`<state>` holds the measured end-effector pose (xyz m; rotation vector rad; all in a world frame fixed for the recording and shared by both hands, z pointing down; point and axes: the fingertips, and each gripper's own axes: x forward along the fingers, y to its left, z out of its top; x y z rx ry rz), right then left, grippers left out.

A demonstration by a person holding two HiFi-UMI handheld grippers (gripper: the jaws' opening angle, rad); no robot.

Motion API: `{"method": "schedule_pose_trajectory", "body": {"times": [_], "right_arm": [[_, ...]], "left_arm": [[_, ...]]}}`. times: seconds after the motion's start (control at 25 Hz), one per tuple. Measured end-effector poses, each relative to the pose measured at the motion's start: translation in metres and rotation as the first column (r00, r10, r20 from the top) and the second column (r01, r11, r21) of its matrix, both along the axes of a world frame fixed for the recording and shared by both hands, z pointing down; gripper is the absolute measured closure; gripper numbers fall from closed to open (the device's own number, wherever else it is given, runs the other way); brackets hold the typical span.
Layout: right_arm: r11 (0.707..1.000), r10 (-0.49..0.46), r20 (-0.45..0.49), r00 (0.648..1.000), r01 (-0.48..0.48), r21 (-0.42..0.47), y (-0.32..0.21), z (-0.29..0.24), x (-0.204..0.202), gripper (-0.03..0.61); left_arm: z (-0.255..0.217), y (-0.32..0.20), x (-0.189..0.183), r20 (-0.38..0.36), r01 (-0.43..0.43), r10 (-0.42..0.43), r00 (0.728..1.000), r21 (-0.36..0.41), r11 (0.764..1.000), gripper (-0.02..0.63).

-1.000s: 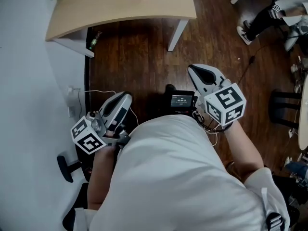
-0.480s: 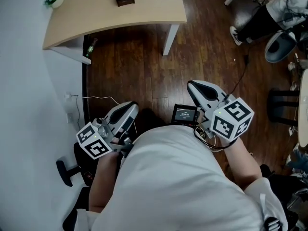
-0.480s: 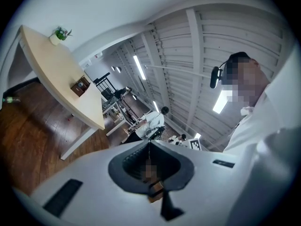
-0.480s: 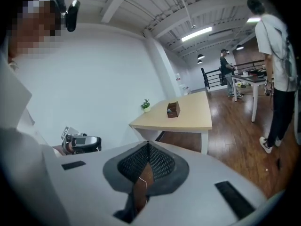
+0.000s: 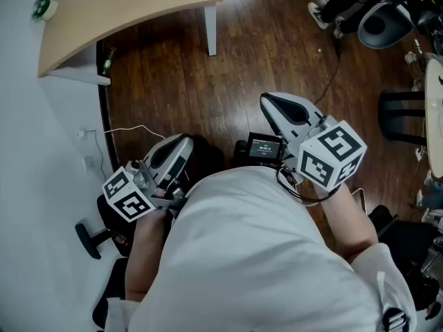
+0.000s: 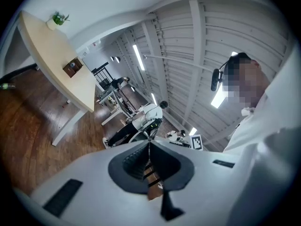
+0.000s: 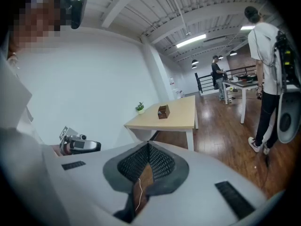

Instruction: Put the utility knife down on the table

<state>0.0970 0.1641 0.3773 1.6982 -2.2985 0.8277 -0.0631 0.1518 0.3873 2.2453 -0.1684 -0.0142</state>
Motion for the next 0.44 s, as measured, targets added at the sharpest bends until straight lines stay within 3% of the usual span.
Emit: {"method": "schedule_pose_trajectory", "body": {"times": [0.44], "right_arm": [[0.998, -0.045, 0.005, 0.999, 0.045, 0.039, 0.092, -0.001, 0.058, 0.578]], "left_arm": [[-0.003, 0.107, 0.061, 0.049, 0.004, -0.005, 0.999, 0.027, 1.000, 0.611]]}}
